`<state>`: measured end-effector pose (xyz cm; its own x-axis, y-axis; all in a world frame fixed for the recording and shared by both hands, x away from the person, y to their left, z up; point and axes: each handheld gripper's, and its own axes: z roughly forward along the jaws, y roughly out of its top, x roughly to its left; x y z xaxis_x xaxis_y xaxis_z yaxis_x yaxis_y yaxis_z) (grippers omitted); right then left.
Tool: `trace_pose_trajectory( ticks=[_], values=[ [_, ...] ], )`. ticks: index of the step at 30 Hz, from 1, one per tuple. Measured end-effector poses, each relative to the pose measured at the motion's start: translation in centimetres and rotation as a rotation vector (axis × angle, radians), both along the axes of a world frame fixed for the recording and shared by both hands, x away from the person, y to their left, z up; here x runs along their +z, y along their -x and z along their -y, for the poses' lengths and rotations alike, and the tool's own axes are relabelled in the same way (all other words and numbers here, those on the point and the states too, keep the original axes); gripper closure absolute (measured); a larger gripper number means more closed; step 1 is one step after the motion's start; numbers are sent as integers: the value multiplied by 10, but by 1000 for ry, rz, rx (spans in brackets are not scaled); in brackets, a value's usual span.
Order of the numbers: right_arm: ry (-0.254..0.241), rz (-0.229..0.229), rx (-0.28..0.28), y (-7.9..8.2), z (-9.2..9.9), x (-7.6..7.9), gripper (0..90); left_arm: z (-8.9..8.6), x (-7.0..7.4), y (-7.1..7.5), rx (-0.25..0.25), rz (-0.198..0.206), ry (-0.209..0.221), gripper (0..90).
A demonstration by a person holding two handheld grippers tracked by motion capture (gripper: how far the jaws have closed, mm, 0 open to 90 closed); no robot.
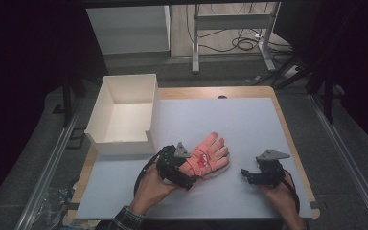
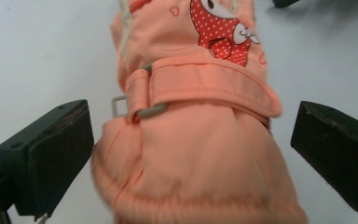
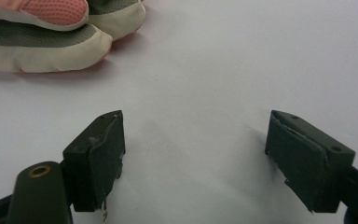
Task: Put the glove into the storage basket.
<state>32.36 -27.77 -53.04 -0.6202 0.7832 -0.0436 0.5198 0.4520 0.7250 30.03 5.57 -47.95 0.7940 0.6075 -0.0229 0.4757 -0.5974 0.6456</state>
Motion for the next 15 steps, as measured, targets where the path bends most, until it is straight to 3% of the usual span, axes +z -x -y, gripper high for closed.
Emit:
trace_pose_trajectory(
  ticks=[4, 10, 15],
  values=[
    [-1, 1, 1, 0, 0, 0, 202, 7, -13, -3, 18, -8, -38, 0],
    [-1, 1, 0, 0, 0, 0, 202, 12, -26, -1, 30, 10, -84, 0],
    [0, 1, 1, 0, 0, 0, 202, 12, -29, -1, 42, 11, -78, 0]
  ],
)
